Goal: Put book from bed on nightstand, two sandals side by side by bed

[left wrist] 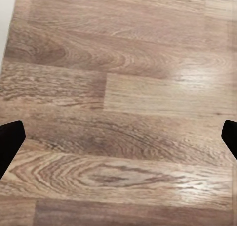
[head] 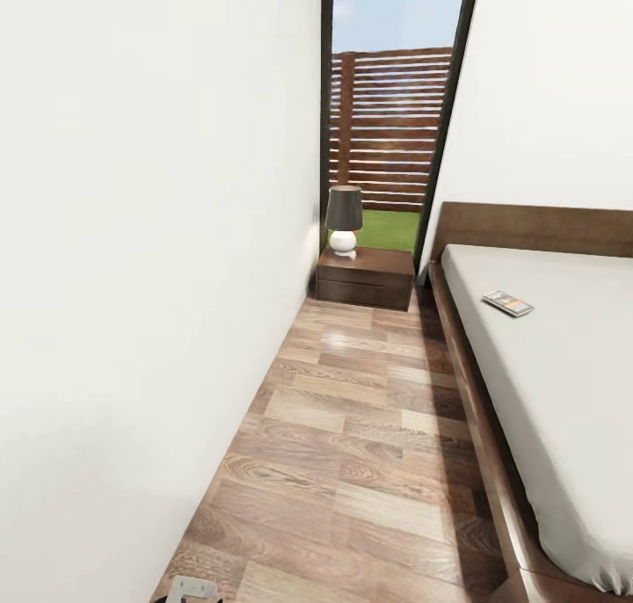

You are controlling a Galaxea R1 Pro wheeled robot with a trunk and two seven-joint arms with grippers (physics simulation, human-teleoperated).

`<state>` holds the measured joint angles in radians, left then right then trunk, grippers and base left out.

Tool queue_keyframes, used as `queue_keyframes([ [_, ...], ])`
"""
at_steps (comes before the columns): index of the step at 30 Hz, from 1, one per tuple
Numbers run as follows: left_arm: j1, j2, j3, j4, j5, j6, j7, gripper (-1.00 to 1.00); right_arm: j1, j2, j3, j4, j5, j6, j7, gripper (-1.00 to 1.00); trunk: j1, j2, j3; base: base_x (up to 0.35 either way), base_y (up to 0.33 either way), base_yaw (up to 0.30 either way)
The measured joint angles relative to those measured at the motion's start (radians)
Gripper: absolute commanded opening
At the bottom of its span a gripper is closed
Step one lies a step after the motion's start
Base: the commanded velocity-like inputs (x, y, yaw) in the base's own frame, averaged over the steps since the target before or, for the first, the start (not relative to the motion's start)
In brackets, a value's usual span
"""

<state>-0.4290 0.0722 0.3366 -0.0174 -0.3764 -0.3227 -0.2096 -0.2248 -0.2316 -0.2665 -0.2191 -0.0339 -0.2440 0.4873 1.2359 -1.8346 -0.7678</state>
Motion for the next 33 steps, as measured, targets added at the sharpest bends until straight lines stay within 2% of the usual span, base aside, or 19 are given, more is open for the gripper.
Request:
queue_keyframes([
  [5,0.0,0.0,0.0,0.0,0.0,0.0,0.0,1.0,0.0,0.0,0.001,0.0,0.003,0.0,0.0,1.0,0.0,0.0,0.0,0.0,0.0,-0.08],
  [20,0.0,0.0,0.0,0.0,0.0,0.0,0.0,1.0,0.0,0.0,0.001,0.0,0.004,0.0,0.0,1.0,0.0,0.0,0.0,0.0,0.0,-0.261],
  [29,0.0,0.0,0.0,0.0,0.0,0.0,0.0,1.0,0.0,0.001,0.001,0.001,0.004,0.0,0.0,1.0,0.0,0.0,0.0,0.011,0.0,-0.036],
  [33,0.0,0.0,0.0,-0.001,0.0,0.0,0.0,1.0,0.0,0.001,0.001,0.001,0.004,0.0,0.0,1.0,-0.001,0.0,0.0,0.241,0.0,-0.001],
])
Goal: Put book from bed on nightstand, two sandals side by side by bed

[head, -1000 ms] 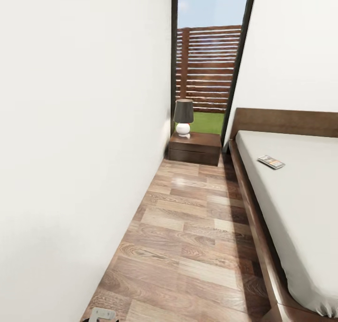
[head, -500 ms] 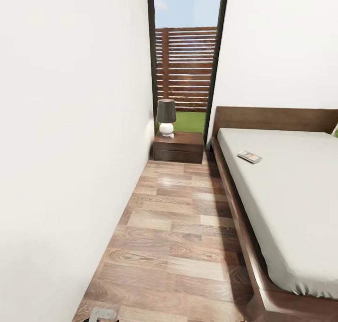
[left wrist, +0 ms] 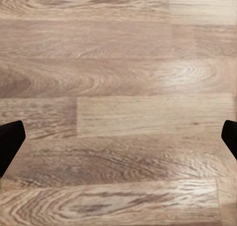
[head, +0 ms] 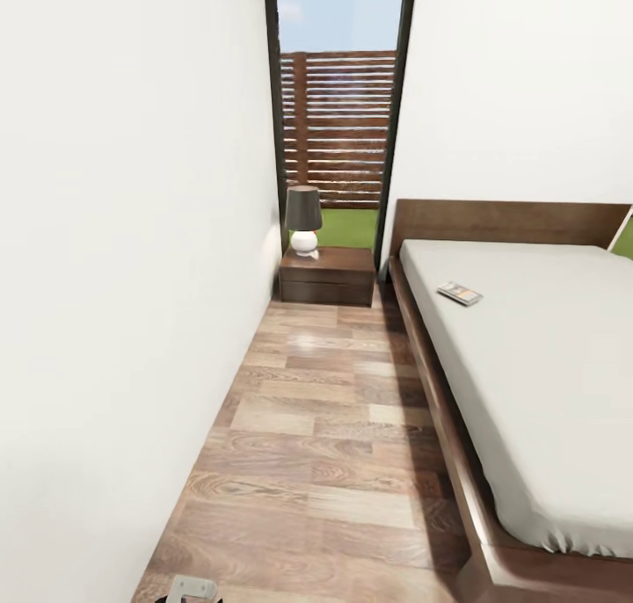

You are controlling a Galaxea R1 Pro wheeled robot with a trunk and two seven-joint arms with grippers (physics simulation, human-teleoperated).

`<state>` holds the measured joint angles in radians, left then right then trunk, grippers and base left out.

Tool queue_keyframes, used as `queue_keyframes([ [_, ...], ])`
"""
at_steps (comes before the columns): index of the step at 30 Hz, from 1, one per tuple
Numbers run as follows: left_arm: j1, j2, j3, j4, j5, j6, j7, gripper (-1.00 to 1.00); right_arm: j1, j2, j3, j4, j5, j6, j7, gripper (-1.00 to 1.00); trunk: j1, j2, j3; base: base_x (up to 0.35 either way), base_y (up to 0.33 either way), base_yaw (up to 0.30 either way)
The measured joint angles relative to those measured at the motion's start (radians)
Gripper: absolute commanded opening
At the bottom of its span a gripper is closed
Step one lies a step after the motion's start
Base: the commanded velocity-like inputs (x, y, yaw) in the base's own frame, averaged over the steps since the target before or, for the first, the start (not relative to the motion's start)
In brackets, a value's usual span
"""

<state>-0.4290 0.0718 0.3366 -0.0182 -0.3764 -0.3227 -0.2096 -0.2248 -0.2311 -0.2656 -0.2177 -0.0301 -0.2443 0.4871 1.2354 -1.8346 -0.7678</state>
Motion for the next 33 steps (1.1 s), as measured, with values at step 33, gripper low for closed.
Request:
queue_keyframes([
  [33,0.0,0.0,0.0,0.0,0.0,0.0,0.0,1.0,0.0,0.001,0.0,0.0,0.0,0.0,0.0,1.0,0.0,0.0,0.0,0.308,0.0,0.0],
])
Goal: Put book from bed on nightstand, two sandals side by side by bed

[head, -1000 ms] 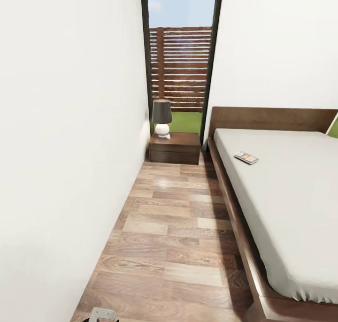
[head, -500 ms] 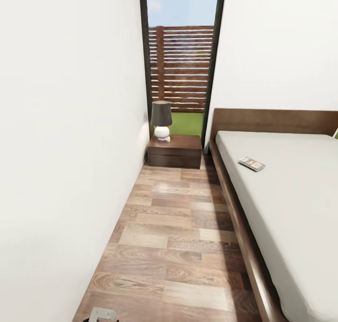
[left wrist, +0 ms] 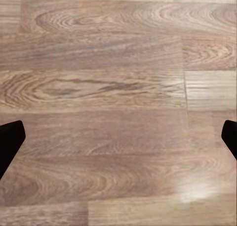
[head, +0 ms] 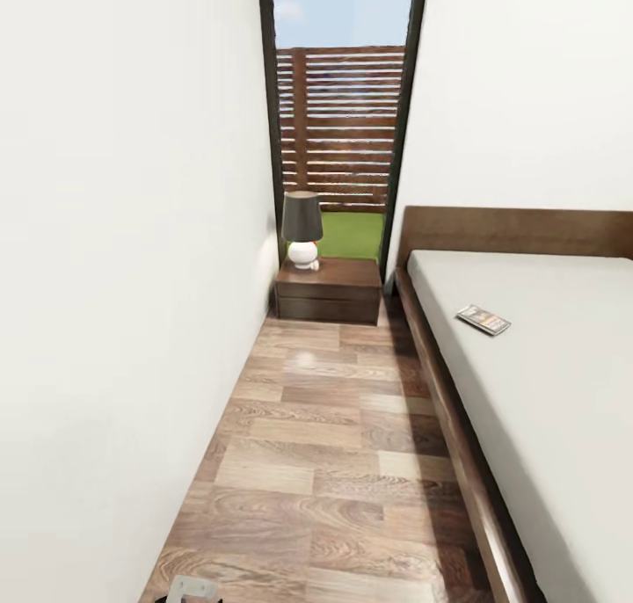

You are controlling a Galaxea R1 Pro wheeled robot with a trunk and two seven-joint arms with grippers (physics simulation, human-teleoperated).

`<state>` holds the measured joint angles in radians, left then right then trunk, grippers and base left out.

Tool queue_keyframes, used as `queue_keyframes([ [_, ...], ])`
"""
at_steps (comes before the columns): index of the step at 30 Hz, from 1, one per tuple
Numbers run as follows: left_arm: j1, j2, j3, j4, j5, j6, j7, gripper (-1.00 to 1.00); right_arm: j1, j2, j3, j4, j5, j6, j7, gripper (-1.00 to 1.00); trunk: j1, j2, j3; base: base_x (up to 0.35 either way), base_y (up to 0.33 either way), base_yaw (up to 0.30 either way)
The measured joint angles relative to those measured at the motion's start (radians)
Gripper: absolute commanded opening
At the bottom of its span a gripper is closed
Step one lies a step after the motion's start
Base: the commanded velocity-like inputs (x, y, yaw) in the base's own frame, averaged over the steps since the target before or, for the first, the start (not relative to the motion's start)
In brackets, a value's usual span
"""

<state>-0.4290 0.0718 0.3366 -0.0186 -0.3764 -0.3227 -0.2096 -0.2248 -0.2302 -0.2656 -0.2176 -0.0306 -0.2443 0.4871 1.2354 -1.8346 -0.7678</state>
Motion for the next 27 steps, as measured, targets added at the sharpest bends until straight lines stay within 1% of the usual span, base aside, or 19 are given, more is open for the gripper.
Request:
queue_keyframes([
  [27,0.0,0.0,0.0,0.001,0.0,0.0,0.0,1.0,0.0,0.0,0.0,0.0,0.0,0.0,0.0,1.0,0.0,0.0,0.0,0.297,0.0,0.0],
])
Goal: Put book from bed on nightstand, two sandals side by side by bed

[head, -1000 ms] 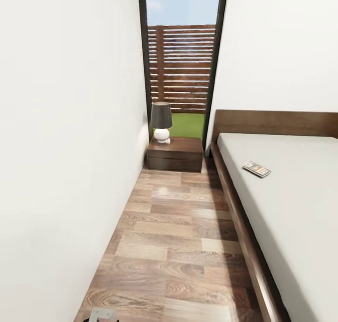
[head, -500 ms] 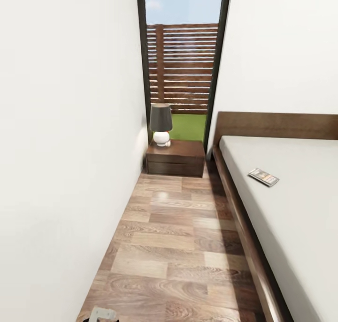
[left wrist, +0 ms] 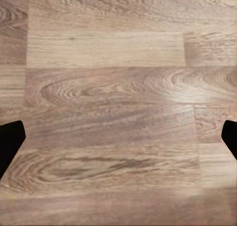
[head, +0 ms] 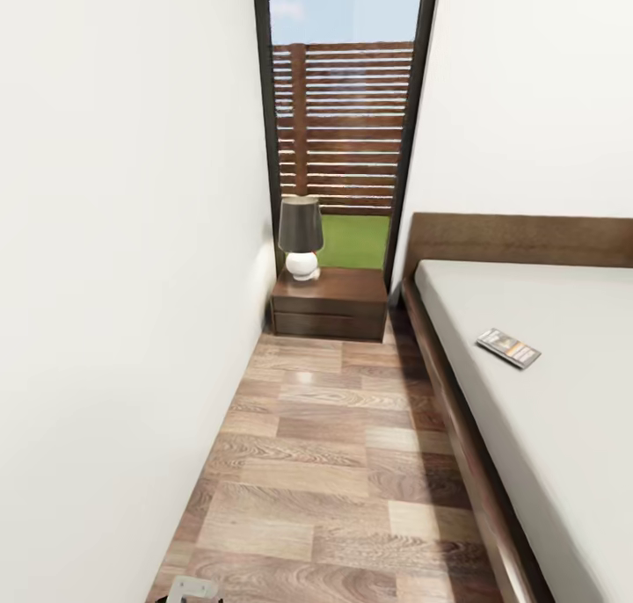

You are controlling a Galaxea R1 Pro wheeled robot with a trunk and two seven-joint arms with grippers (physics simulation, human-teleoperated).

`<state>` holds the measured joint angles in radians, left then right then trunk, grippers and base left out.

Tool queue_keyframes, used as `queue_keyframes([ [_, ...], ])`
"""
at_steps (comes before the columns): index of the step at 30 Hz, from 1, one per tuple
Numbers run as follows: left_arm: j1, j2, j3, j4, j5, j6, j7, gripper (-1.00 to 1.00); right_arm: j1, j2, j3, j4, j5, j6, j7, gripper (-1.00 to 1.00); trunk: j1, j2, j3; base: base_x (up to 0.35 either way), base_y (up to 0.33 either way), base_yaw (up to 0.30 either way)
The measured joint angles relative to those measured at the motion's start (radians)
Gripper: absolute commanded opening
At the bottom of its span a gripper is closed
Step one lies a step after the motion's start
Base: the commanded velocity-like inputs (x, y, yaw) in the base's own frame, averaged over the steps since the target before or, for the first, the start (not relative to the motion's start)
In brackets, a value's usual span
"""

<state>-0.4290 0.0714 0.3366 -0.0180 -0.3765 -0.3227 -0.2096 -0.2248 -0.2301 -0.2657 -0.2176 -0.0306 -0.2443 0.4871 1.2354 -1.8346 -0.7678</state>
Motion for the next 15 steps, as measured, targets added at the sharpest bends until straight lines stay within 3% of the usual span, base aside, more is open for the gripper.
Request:
queue_keyframes([
  [15,0.0,0.0,0.0,0.0,0.0,0.0,0.0,1.0,0.0,0.0,0.0,0.0,0.0,0.0,0.0,1.0,0.0,0.0,0.0,0.287,0.0,0.0],
])
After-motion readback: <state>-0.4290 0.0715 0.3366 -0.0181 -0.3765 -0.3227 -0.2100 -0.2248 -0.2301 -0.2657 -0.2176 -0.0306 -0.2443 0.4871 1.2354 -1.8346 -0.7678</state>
